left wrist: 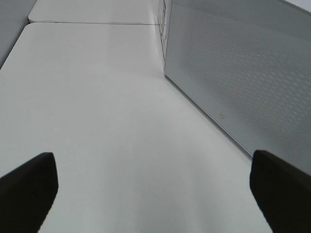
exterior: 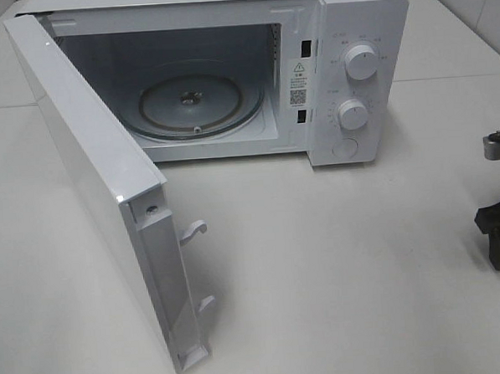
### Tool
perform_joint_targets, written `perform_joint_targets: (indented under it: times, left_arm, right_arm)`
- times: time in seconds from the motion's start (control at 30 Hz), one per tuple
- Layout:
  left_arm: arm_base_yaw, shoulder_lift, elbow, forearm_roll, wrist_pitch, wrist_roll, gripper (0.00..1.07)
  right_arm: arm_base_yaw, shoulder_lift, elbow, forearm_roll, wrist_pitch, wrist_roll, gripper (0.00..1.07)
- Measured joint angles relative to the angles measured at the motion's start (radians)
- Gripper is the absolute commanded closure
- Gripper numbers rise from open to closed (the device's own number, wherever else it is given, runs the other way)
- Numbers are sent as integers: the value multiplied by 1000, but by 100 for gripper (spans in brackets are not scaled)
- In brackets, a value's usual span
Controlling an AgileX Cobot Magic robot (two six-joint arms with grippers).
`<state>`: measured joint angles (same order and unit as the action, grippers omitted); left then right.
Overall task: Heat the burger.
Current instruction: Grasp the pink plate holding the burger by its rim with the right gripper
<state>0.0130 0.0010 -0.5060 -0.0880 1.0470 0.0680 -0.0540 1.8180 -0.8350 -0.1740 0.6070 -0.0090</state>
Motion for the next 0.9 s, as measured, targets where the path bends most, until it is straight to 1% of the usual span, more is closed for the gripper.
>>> perform_joint_targets:
  times: [0.13,0.5,0.57,0.6,0.7,0.73,0.77,0.8,0.83,0.87,0.9]
  left_arm:
    - [0,0,0,0,0,0,2]
    - [0,0,0,0,0,0,2]
    - [0,0,0,0,0,0,2]
    - [0,0,0,0,0,0,2]
    - [0,0,0,0,0,0,2]
    - [0,0,0,0,0,0,2]
    - [0,0,0,0,0,0,2]
    - [0,0,0,0,0,0,2]
    - [0,0,0,0,0,0,2]
    - [0,0,0,0,0,0,2]
    - [0,0,0,0,0,0,2]
  right_arm:
    - [-8,29,-1,10,-6,-20,31]
    - [-10,30,-3,16,-4,-40,31]
    - [-10,30,-3,16,-2,-53,34]
    - [-10,30,-3,16,-2,-55,40]
    - [-10,30,-3,16,-2,-55,43]
    - [-10,30,-3,16,-2,-55,53]
    - [-10,30,-3,16,-2,-55,59]
    - [-10,30,-3,16,-2,-55,59]
    - [-10,30,-3,16,-2,-61,72]
    - [-10,30,-3,16,-1,-69,81]
    - [-10,30,-3,16,-1,-69,81]
